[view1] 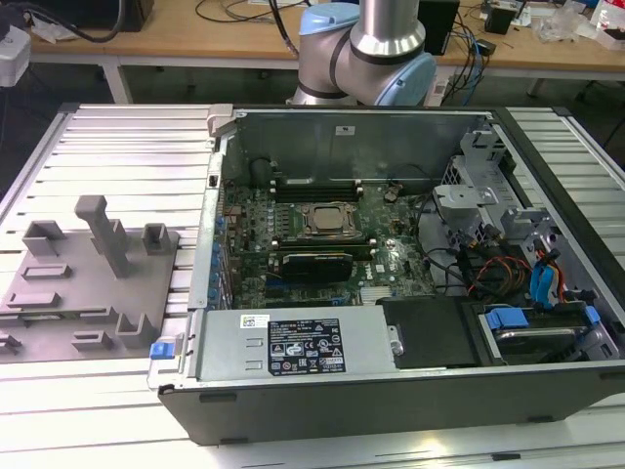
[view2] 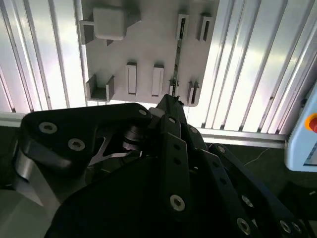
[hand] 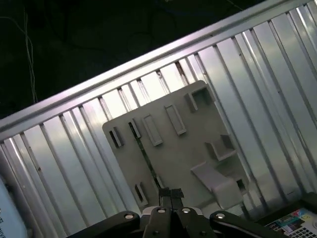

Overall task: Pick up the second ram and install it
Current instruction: 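Pick up the second ram and move it above second insertion slot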

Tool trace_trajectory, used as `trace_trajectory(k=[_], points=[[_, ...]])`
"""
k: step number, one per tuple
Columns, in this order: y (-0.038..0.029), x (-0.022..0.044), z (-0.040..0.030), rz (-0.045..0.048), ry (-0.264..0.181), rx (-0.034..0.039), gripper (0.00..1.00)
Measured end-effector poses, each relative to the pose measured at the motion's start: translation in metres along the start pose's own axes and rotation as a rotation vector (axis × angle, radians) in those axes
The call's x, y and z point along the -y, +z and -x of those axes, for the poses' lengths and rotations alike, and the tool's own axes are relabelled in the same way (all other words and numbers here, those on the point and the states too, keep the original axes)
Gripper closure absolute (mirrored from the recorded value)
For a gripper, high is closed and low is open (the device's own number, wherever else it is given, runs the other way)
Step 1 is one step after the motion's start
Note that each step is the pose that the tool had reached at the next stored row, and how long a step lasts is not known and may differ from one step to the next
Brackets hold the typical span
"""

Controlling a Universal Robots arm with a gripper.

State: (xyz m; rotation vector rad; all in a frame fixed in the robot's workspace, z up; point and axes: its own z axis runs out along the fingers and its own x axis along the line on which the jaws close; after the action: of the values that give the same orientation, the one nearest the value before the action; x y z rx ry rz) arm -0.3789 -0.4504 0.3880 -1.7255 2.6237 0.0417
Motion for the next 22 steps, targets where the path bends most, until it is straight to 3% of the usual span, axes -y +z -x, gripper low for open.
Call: trace_trajectory(k=[5,9,14,16,22], points=[[0.0002,0.0,0.0,0.0021,-0.193,-0.0059,0.89],[0.0003,0.0,0.0,0.0024,-0.271,-0.0105,0.89],[0.0003,0.0,0.0,0.0024,-0.278,-0.0109,0.89],[0.0003,0.0,0.0,0.0024,-0.279,-0.0109,0.7],[0.0056,0.0004,-0.0007,0.0026,-0.285,-0.0107,0.7]])
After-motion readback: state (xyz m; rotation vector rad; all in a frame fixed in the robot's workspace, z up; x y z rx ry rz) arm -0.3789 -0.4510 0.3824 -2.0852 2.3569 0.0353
